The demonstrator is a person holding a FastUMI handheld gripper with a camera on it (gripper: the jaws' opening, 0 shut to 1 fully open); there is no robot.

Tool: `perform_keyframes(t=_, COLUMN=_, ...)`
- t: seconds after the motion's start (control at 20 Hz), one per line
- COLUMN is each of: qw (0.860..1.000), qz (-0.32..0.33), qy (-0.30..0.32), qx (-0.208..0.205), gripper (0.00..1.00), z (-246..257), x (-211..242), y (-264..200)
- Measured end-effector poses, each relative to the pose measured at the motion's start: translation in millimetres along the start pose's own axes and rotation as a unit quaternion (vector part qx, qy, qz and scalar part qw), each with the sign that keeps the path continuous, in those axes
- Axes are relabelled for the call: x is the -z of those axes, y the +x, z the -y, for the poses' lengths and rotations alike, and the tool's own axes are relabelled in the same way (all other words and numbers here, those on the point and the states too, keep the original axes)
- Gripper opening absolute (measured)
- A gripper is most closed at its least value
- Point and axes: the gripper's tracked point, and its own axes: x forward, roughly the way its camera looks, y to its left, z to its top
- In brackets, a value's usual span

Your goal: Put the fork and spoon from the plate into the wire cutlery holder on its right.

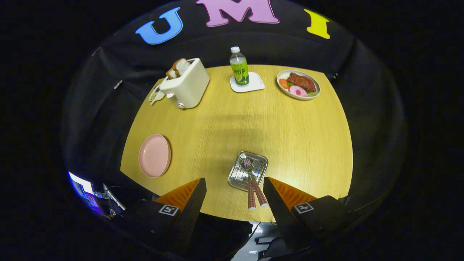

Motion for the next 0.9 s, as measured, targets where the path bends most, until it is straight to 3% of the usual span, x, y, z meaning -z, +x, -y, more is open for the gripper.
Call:
perform_keyframes(t=0.2, qw=0.993, qz=0.109, qy=-0.037, qx=-0.002, gripper=0.98, z=-6.1, x=-31.2, y=-27.4)
perform_keyframes(t=0.5, qw=0.965, qz=0.244, qy=-0.098, qx=-0.005, gripper=0.99, z=-15.8, x=-53.6, y=-70.6)
perform_keyframes(t=0.75, qw=0.941, qz=0.314, qy=-0.124, qx=-0.024, gripper=0.99, z=-21.7, x=-57.9, y=-94.6)
perform_keyframes(t=0.9, qw=0.937, qz=0.325, qy=-0.123, qx=-0.041, gripper=0.99, z=-26.2, x=-52.2, y=-98.1)
